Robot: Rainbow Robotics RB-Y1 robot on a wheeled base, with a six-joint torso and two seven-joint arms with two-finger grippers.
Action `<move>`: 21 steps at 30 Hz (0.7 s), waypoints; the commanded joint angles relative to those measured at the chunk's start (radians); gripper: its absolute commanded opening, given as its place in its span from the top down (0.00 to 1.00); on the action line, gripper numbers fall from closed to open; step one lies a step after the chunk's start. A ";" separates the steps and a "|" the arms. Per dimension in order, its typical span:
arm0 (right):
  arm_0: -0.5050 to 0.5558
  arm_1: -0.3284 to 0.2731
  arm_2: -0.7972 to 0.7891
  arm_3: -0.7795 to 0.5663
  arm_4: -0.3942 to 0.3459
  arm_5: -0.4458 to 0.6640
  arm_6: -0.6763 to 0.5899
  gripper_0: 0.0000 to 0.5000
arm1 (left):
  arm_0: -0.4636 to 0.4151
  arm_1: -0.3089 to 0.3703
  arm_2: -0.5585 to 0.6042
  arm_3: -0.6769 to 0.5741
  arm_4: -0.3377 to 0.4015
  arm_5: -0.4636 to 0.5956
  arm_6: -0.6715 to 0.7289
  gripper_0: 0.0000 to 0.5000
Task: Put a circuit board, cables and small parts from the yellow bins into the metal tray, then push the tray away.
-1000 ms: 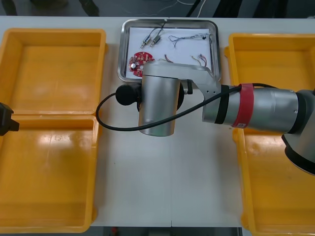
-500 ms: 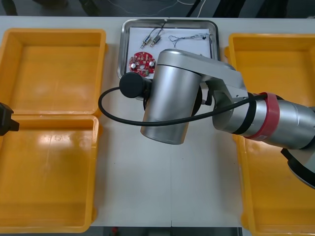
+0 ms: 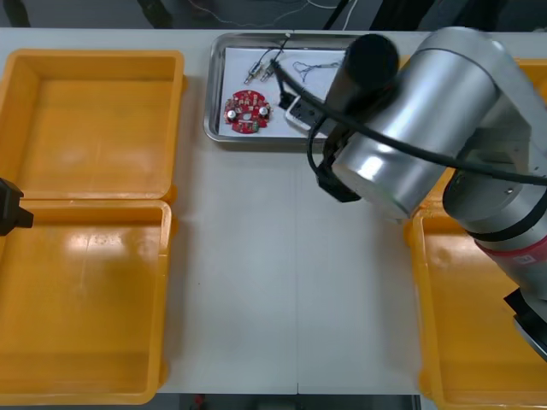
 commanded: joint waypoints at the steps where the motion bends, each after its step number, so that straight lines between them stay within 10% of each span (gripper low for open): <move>1: 0.082 -0.048 -0.184 -0.069 -0.082 0.004 -0.085 0.00 | 0.015 0.045 0.028 -0.026 0.007 0.006 -0.093 0.00; 21: 0.347 -0.275 -0.677 -0.104 -0.413 0.004 -0.318 0.00 | 0.015 0.045 0.028 -0.026 0.007 0.006 -0.093 0.00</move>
